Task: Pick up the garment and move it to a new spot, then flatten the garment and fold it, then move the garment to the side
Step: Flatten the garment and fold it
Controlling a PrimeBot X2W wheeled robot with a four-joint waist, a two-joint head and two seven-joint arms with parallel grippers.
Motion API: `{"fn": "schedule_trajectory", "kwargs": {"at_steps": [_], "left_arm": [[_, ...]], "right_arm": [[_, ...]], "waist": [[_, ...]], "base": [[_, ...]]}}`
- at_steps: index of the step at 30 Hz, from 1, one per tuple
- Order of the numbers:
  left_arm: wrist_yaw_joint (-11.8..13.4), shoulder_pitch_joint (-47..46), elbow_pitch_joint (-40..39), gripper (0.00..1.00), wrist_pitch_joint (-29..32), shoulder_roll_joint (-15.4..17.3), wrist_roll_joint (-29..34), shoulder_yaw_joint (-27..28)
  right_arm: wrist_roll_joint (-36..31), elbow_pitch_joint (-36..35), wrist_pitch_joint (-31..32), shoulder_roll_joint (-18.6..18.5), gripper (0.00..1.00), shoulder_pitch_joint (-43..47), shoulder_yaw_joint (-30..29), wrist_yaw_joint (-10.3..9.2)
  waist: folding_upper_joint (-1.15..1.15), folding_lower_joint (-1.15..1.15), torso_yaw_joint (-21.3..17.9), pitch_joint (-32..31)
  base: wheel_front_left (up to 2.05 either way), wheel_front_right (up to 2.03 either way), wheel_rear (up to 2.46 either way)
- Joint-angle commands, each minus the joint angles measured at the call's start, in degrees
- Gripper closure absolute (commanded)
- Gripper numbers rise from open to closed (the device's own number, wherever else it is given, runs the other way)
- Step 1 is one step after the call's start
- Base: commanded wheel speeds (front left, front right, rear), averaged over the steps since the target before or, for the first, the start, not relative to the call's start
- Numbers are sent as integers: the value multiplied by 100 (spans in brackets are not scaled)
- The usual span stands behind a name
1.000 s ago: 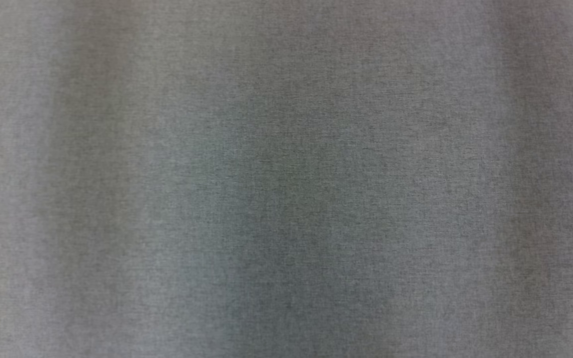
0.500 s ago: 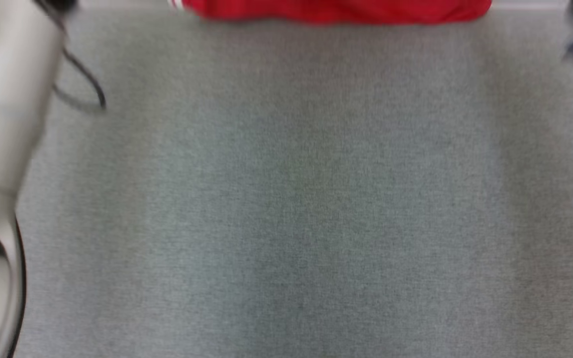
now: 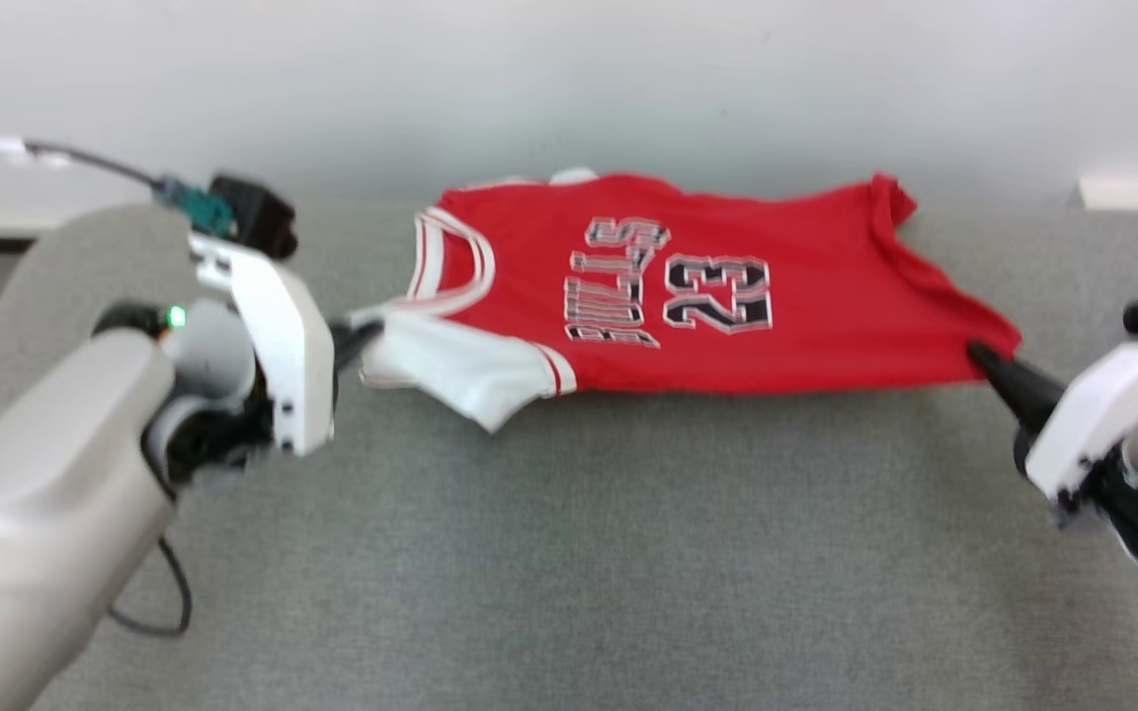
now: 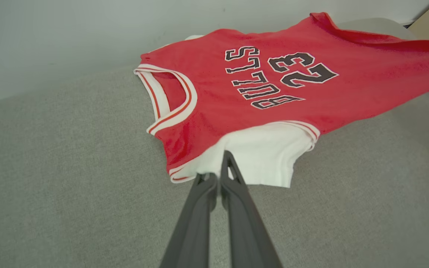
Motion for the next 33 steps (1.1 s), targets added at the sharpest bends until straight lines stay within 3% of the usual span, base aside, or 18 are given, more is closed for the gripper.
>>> {"fn": "schedule_trajectory", "kwargs": {"at_steps": [1,11,19,25,33], "left_arm": [[33,147,-106,100,81,74,-54,-11],[831,1601,-2498,100,1734,1392,-975,-424],[1519,2386,-4376,100,2524,2346,-1735,-598],[1816,2591,-5005,100,2638,2648,-1961,-594],[1795,2233,-4746,100,2725,2551,-2100,-358]], "right_arm": [[66,-17,35,-88,100,134,22,-13],[383,-407,765,-715,100,1238,443,-13],[690,-1499,1496,-1484,100,2046,714,-13],[830,-2253,1885,-2068,100,2339,772,-13],[869,-2497,2282,-2211,100,1997,707,-13]], "waist": [[0,1,3,-379],[0,1,-100,-913],[0,1,-108,-983],[0,1,-173,-953],[0,1,-324,-800]], "base": [[0,0,0],[0,0,0],[0,0,0],[0,0,0],[0,0,0]]}}
